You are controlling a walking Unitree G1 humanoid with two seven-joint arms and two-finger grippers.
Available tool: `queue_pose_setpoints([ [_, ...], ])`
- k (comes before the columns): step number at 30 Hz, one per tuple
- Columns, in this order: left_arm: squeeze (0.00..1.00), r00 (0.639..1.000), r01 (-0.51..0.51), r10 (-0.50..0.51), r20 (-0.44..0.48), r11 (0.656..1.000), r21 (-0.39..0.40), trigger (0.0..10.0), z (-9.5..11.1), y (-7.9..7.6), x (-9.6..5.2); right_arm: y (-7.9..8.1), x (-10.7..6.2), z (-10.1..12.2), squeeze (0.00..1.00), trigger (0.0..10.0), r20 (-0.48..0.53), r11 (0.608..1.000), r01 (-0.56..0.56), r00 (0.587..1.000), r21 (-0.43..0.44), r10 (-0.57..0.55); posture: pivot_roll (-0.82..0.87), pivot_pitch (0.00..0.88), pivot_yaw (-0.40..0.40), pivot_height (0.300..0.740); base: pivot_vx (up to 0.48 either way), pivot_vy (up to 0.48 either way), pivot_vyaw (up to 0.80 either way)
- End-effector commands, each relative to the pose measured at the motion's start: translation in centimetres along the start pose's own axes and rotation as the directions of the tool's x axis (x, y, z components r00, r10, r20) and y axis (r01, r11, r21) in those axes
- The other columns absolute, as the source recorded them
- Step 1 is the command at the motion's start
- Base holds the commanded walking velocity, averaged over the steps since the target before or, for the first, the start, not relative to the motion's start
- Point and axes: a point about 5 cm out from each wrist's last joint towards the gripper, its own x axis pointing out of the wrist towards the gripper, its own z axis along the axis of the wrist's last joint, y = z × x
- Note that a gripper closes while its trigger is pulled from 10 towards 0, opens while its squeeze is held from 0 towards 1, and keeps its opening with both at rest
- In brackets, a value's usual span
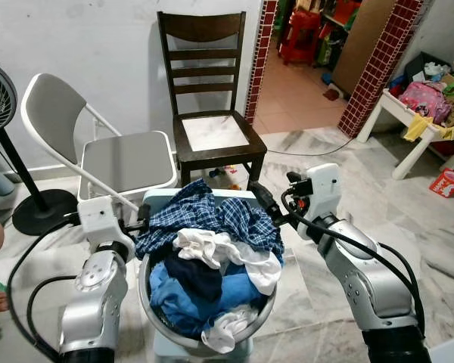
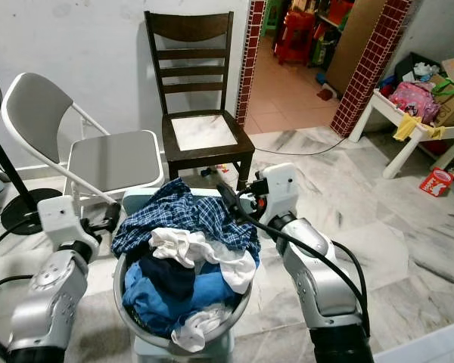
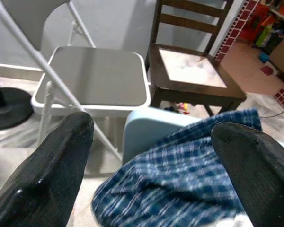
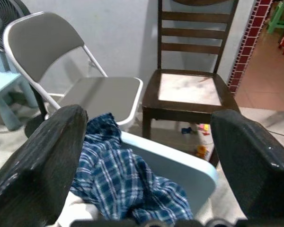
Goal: Hang hanger
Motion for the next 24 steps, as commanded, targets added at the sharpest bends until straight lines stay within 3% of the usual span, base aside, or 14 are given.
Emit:
queue_pose_setpoints([
  [1,0.0,1.0,0.022,-0.021,-0.016,1.0,0.009,10.0,0.2,-0.1,0.8,-0.6,-0.6,0.7,0.0,10.0,0.022,0.997,0.037,0.999,-0.063,-0.035,-0.07,0.097,-0.099,0.74,0.0,0.0,0.0],
  [4,0.0,0.998,0.025,-0.024,-0.06,1.0,0.017,10.0,-0.1,-0.2,1.3,-0.8,-0.8,0.5,0.0,10.0,0.014,0.993,0.049,0.999,-0.112,-0.047,-0.08,0.099,-0.101,0.74,0.0,0.0,0.0],
  [9,0.0,0.982,0.064,-0.059,-0.179,0.998,0.02,10.0,-1.5,-1.8,2.6,-1.1,-1.1,0.3,0.0,10.0,0.003,0.984,0.072,0.997,-0.161,-0.073,-0.1,0.102,-0.106,0.74,0.0,0.0,0.0],
  [11,0.0,0.979,0.067,-0.07,-0.191,0.997,-0.022,10.0,-1.6,-2.4,3.0,-1.1,-1.1,0.5,0.0,10.0,0.006,0.984,0.072,0.997,-0.164,-0.072,-0.1,0.102,-0.106,0.74,0.0,0.0,0.0],
  [16,0.0,0.97,0.165,-0.168,-0.176,0.986,-0.031,10.0,-0.7,-4.5,3.8,-1.3,-1.0,0.9,0.0,10.0,0.021,0.979,0.08,0.997,-0.185,-0.078,-0.12,0.093,-0.09,0.74,0.0,0.0,0.0],
  [24,0.0,0.955,0.199,-0.202,-0.217,0.979,-0.032,10.0,-1.7,-5.6,3.5,-2.1,-1.3,1.1,0.0,10.0,0.035,0.977,0.117,0.993,-0.177,-0.113,-0.1,0.099,-0.095,0.74,0.0,0.0,0.0],
])
